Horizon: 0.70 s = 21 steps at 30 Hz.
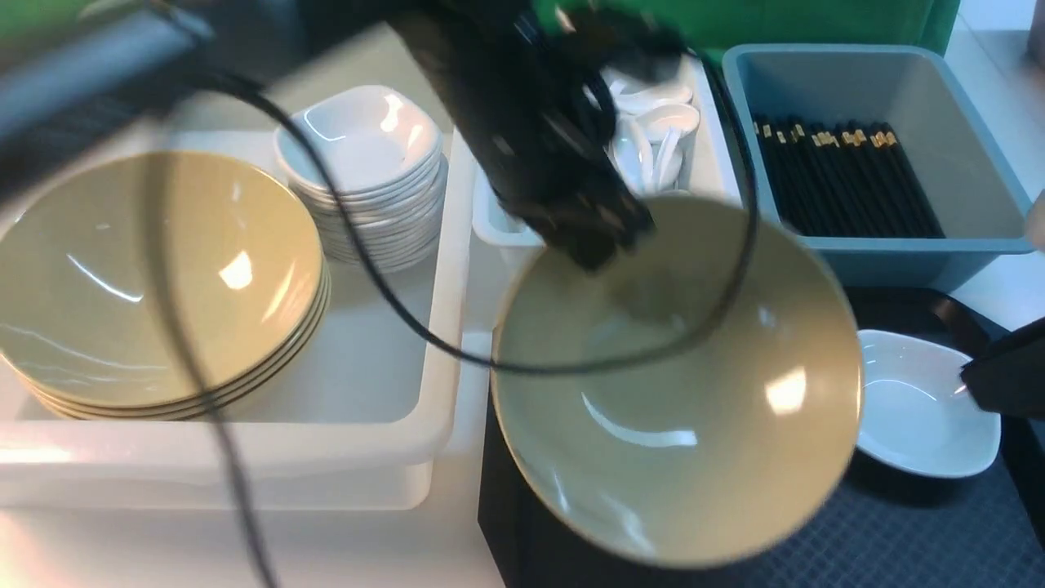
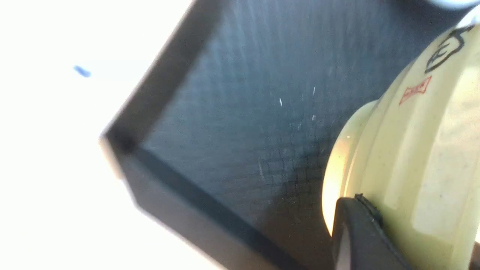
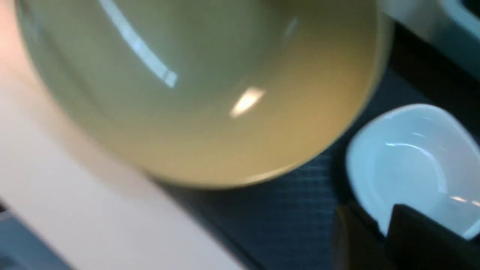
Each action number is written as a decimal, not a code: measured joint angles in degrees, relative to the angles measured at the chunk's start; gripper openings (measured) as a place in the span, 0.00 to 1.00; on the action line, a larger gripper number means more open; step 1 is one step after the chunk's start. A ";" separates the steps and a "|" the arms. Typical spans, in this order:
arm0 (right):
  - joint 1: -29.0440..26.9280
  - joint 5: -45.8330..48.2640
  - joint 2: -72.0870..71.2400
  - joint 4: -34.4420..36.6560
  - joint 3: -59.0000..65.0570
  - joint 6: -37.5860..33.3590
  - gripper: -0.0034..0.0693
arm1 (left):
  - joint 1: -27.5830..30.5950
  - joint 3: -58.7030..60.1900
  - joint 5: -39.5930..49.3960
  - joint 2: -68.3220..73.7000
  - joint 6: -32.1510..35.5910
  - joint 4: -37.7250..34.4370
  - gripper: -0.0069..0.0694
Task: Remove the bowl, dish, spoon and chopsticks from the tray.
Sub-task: Use the left arm to put the noodle bowl into the large storage box on the left
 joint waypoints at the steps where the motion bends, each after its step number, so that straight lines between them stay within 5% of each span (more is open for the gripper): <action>1: 0.00 0.35 1.06 3.39 -0.79 -2.18 0.18 | 2.18 -0.01 0.23 -3.62 -0.97 -0.58 0.10; 7: 0.00 0.36 5.39 15.23 -6.53 -10.47 0.09 | 19.09 2.37 1.02 -18.18 -5.62 -0.99 0.10; 15: 0.00 -0.47 6.16 18.69 -13.46 -13.36 0.09 | 49.86 19.20 0.86 -30.24 -6.59 -2.84 0.10; 21: 0.00 -0.45 6.26 18.74 -13.51 -13.69 0.09 | 60.60 29.16 -7.89 -29.00 -4.00 -7.00 0.10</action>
